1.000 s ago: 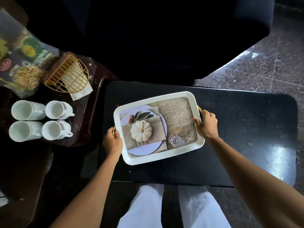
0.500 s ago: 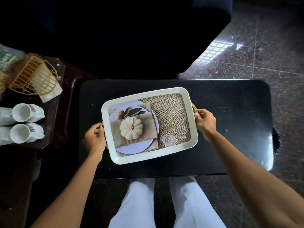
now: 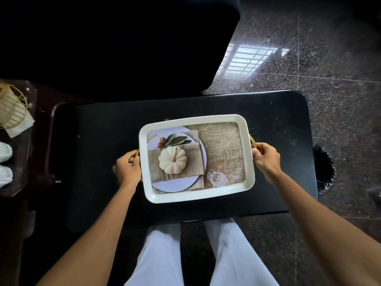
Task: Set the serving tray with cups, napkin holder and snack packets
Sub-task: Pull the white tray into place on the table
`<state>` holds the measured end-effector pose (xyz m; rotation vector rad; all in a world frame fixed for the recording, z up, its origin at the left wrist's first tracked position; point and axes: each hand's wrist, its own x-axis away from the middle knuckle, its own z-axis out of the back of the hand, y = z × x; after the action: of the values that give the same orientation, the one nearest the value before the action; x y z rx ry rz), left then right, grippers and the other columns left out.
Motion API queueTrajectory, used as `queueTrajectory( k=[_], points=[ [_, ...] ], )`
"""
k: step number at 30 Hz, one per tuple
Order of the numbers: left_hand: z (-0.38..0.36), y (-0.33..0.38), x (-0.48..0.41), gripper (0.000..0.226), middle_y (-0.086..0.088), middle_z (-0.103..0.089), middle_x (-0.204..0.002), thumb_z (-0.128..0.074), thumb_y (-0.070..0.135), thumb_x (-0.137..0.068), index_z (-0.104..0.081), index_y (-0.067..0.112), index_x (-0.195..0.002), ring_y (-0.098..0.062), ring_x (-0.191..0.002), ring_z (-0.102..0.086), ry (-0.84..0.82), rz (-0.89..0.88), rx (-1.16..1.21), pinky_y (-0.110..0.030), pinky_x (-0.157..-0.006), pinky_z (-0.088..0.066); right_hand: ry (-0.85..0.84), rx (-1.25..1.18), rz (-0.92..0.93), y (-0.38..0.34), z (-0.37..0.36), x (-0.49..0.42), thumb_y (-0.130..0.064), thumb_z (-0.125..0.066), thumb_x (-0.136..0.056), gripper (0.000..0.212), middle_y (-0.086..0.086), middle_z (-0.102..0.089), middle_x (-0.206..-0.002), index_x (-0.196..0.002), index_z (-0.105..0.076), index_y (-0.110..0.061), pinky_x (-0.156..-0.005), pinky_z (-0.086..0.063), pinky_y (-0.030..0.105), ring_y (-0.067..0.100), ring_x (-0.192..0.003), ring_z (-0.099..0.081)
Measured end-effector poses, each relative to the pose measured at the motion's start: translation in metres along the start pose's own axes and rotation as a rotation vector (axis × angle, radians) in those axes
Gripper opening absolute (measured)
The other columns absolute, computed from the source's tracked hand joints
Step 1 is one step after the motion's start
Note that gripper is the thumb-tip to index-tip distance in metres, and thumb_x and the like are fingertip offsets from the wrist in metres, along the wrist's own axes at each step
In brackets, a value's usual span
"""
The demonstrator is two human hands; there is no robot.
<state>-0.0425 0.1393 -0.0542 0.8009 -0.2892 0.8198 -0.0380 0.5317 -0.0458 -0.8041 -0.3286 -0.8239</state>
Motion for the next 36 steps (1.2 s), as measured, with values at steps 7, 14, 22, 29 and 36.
queueTrajectory(
  k=[7,14,22,29,36],
  points=[
    [-0.015,-0.006,-0.006,0.030,-0.011,-0.075,-0.109,-0.057,0.007,-0.099,-0.073,0.018,-0.121,-0.035,-0.125,-0.055,0.034,0.000,-0.029,-0.032,-0.095,-0.038,-0.076,0.043,0.047,0.016,-0.004,-0.013,-0.014,-0.060,-0.097,0.011,0.000,-0.070,-0.091,-0.102,-0.069,-0.017,-0.057,-0.047,0.020,0.007,-0.074,-0.061],
    [-0.015,-0.013,-0.007,0.031,-0.001,-0.074,-0.100,-0.055,0.008,-0.098,-0.074,0.022,-0.118,-0.035,-0.121,-0.058,0.015,0.005,0.009,-0.039,-0.096,-0.049,-0.136,0.033,0.118,0.024,-0.003,-0.012,-0.015,-0.062,-0.096,0.012,0.001,-0.073,-0.095,-0.106,-0.069,-0.018,-0.069,-0.057,0.030,0.016,-0.080,-0.069],
    [0.006,-0.012,0.012,0.031,-0.003,-0.074,-0.116,-0.056,0.021,-0.098,-0.069,0.020,-0.126,-0.019,-0.106,-0.068,0.037,-0.004,0.081,-0.030,-0.089,-0.051,0.052,0.299,0.339,0.006,0.009,-0.004,-0.013,-0.061,-0.090,0.022,0.015,-0.071,-0.101,-0.110,-0.067,-0.007,-0.089,-0.051,0.045,0.029,-0.090,-0.066],
    [0.089,-0.051,0.048,0.023,-0.002,-0.071,-0.120,-0.061,0.014,-0.099,-0.072,0.024,-0.116,0.003,-0.088,-0.067,0.170,-0.095,0.275,-0.004,-0.074,-0.047,-0.281,0.126,0.395,-0.037,-0.036,0.070,-0.044,-0.058,-0.089,0.020,-0.017,-0.068,-0.109,-0.106,-0.059,-0.055,-0.076,-0.048,0.000,-0.002,-0.091,-0.066],
    [0.214,-0.122,0.030,0.028,0.004,-0.073,-0.115,-0.060,0.010,-0.100,-0.068,0.030,-0.118,-0.016,-0.104,-0.071,0.361,0.017,0.506,-0.049,-0.092,-0.060,-0.431,-0.060,0.586,-0.140,-0.161,0.217,-0.021,-0.064,-0.092,0.014,-0.006,-0.073,-0.098,-0.105,-0.069,-0.020,-0.070,-0.048,-0.001,-0.010,-0.085,-0.067]
  ],
)
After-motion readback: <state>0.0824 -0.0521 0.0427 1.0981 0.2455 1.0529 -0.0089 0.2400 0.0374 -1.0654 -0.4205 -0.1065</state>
